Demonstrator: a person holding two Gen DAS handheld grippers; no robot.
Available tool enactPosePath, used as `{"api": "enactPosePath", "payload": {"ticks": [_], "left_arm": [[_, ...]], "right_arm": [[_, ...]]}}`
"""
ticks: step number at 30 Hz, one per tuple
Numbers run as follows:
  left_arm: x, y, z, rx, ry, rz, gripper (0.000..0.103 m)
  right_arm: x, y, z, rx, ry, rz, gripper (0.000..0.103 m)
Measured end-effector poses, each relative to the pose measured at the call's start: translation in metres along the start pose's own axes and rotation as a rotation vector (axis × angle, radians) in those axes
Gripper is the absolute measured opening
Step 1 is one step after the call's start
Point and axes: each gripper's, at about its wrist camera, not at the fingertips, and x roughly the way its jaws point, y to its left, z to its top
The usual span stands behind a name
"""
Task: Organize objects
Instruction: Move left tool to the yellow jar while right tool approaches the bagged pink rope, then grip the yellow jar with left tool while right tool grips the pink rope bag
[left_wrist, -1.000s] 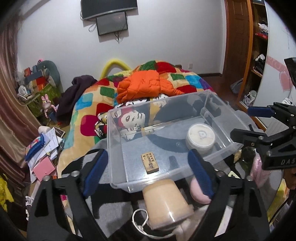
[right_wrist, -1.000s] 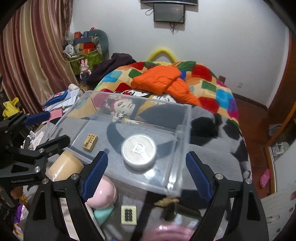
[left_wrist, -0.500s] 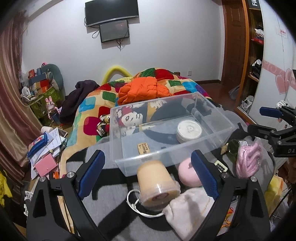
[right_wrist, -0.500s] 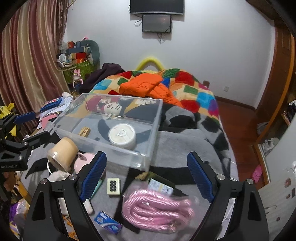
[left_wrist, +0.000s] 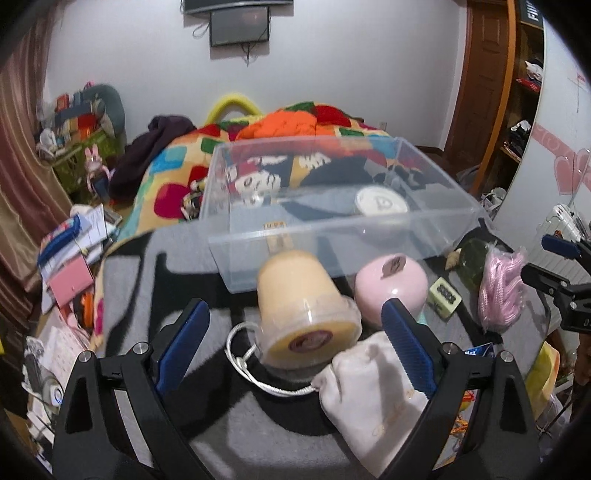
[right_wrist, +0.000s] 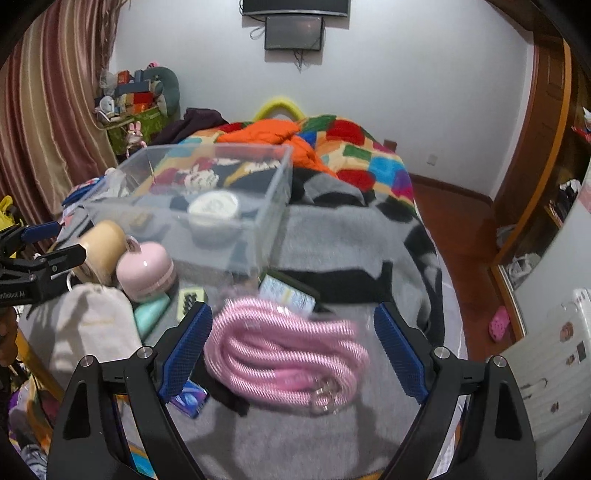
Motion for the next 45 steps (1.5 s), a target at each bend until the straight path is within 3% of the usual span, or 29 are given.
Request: {"api": "enactPosePath", "payload": {"ticks": [10, 21, 25, 27, 30, 36, 45], "left_arm": [[0.018, -0.002, -0.013, -0.038, 0.045, -0.009, 0.095], [0.028, -0.006, -0.017, -0.056, 0.053, 0.013, 0.095], [0.023, -0.004, -0.019, -0.042, 0.033, 0.033, 0.091], [0.019, -0.003, -0.02, -0.037, 0.03, 0.022, 0.079], [0.015, 0.0, -0.019, -0.023, 0.021, 0.024, 0.073], [0.008, 0.003, -0.018, -0.001, 0.006, 0.044, 0.07], [0.0, 0.014, -0.024, -0.022, -0.002, 0.045, 0.07]], "right_arm": [[0.009, -0.015, -0.032, 0.017, 0.072, 0.033, 0.088], [0.028, -0.006, -0.065, -0.083, 0.149, -0.059, 0.088], [0.031, -0.009, -0.058, -0.087, 0.137, -0.086, 0.088], [0.031, -0.007, -0.055, -0.113, 0.133, -0.099, 0.088], [0.028, -0.001, -0.049, -0.166, 0.113, -0.134, 0.088], [0.025, 0.009, -0.031, -0.227, 0.079, -0.123, 0.088], [0.047, -0.001, -0.008, -0.195, 0.123, -0.033, 0.089]]}}
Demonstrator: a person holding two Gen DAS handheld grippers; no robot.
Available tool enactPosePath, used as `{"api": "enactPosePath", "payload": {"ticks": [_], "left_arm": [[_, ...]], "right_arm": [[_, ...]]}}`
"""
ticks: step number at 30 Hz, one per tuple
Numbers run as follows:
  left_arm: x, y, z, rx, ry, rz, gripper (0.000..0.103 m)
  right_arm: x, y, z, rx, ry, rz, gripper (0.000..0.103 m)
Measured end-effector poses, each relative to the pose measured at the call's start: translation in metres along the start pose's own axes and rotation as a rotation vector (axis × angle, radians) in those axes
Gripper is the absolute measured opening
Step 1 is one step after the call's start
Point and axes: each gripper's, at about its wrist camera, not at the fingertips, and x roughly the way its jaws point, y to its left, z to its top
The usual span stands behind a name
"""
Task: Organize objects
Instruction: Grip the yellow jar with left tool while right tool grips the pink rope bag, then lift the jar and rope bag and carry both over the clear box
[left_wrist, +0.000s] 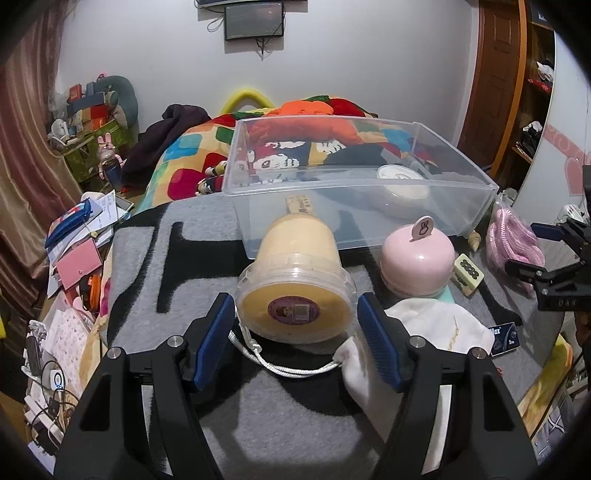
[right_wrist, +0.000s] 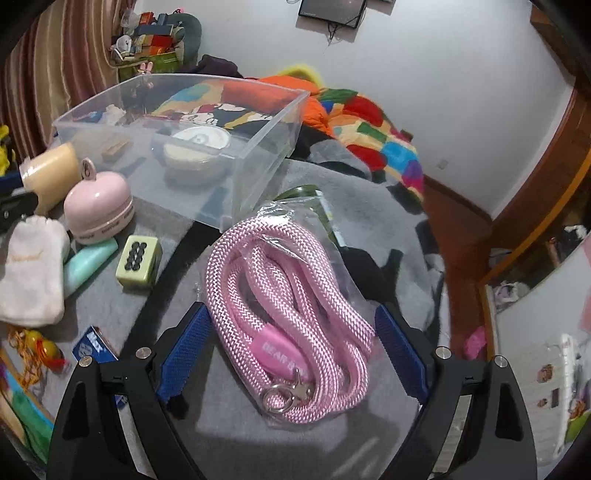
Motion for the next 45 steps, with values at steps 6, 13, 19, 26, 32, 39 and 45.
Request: {"api": "enactPosePath", "payload": {"ticks": [6, 13, 19, 26, 32, 39, 45], "left_arm": [[0.01, -0.004, -0.002, -0.009, 0.03, -0.009, 0.07], [0.019, -0.008, 0.0, -0.025, 0.041, -0.004, 0.071], [0.015, -0.007, -0.003, -0.03, 0.021, 0.001, 0.07], [0.001, -0.004, -0.006, -0.035, -0.003, -0.011, 0.069], [-0.012, 0.0, -0.002, -0.037, -0.029, -0.006, 0.068], [-0.021, -0.002, 0.0, -0.032, -0.054, -0.018, 0.068], [-0.026, -0.003, 0.003, -0.037, -0.068, -0.019, 0.067]], "right_arm": [[0.013, -0.007, 0.002, 0.035, 0.023, 0.068, 0.09], [0.016, -0.007, -0.002, 0.046, 0.029, 0.161, 0.077], [0.011, -0.009, -0.008, 0.075, 0.014, 0.211, 0.059], [-0.004, -0.002, -0.012, 0.087, -0.003, 0.27, 0.049], [-0.015, 0.006, -0.012, 0.1, -0.02, 0.314, 0.045], [-0.033, 0.007, -0.007, 0.12, -0.07, 0.328, 0.043], [-0.044, 0.002, 0.001, 0.153, -0.113, 0.347, 0.043]]}}
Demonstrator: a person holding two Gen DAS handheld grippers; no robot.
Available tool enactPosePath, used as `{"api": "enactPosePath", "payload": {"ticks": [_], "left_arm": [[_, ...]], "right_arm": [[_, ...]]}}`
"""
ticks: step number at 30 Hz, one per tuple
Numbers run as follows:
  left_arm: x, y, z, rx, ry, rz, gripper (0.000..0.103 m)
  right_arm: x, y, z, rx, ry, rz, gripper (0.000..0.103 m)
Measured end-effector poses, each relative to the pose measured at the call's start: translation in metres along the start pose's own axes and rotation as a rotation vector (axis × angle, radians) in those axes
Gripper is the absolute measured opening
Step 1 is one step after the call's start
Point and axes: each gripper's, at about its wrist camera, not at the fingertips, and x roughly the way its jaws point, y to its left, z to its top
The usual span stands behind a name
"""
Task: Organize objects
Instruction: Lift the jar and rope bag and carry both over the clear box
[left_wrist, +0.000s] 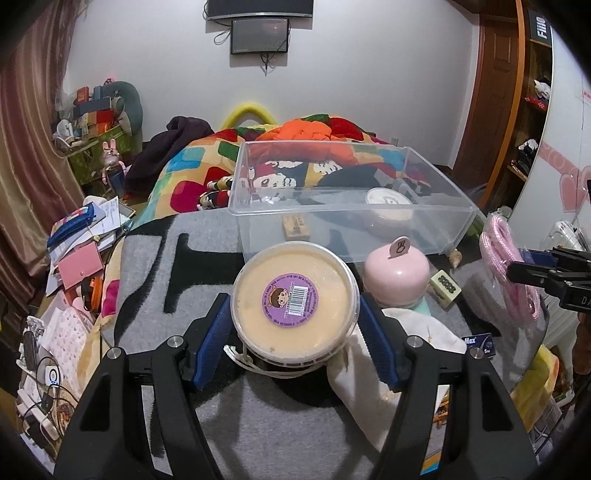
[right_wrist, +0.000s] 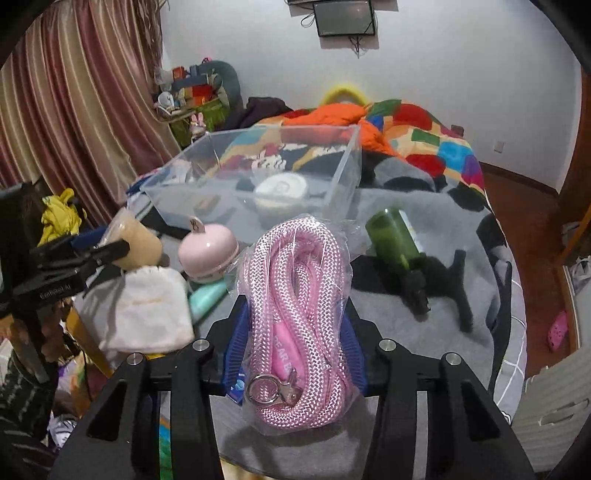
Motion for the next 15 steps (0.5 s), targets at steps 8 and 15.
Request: {"api": "enactPosePath", "payload": {"ticks": [8, 15], "left_arm": [[-0.014, 0.001, 0.011, -0.009, -0.039, -0.028, 0.067], [-0.024, -0.004, 0.022, 0.005, -0.072, -0.04, 0.067]], "right_arm": [[-0.011, 0.0, 0.012, 0.039, -0.058, 0.033, 0.043], [-0.022, 0.002, 0.028, 0.038, -0.112, 0.018, 0.043]]}}
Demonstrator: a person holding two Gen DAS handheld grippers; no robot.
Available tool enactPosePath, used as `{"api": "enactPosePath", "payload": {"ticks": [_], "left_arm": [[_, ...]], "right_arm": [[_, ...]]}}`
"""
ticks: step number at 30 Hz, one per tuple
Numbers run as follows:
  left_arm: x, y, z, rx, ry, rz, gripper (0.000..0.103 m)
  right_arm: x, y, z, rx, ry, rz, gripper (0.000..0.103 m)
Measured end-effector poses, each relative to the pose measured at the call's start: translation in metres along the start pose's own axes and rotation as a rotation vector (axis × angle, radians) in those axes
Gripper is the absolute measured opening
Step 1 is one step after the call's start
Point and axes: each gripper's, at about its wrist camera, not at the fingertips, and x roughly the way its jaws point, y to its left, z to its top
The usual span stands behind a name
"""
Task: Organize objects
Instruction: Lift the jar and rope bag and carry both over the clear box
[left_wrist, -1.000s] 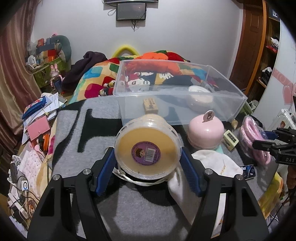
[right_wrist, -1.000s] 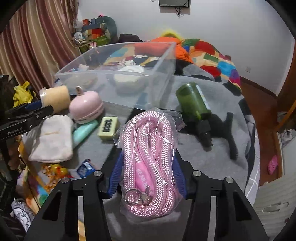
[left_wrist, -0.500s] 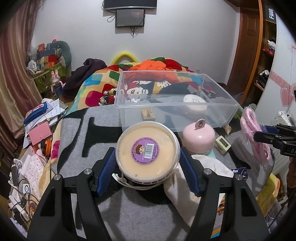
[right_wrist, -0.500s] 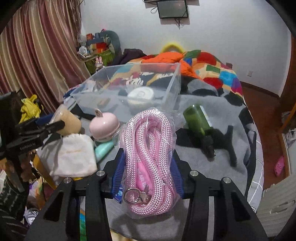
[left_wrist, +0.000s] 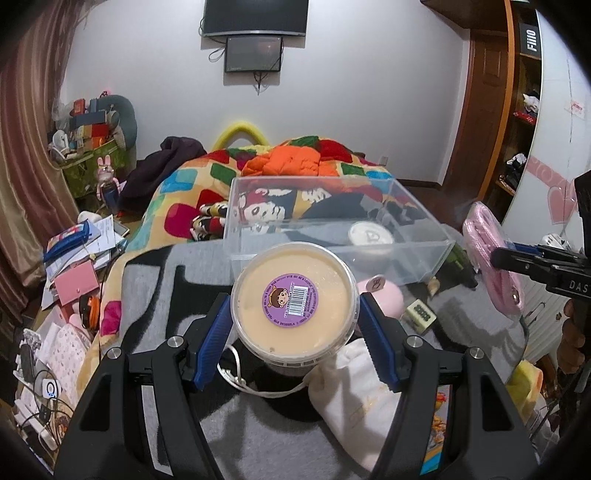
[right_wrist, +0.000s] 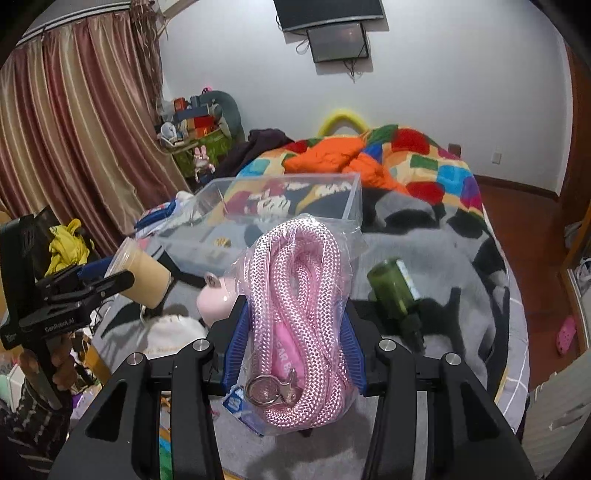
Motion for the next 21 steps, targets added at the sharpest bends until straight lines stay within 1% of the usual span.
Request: {"api": "enactPosePath", "payload": {"ticks": [4, 10, 15, 21], "left_arm": [[-0.002, -0.001, 0.01, -0.008, -0.02, -0.013, 0.067], [-0.011, -0.006, 0.026, 0.007, -0.07, -0.011, 0.067], [-0.013, -0.008, 0.038, 0.01, -0.102, -0.016, 0.067], [-0.004, -0.01, 0.046, 0.002, -0.095, -0.039, 0.067]], "right_arm": [[-0.003, 0.003, 0.01, -0.001, -0.025, -0.009, 0.043], [-0.001, 0.01, 0.023, -0.009, -0.052, -0.022, 0.043], [0.005, 0.014, 0.031, -0.01, -0.062, -0.034, 0.043], [0.01, 0.013, 0.041, -0.003, -0.077, -0.042, 0.043]]}}
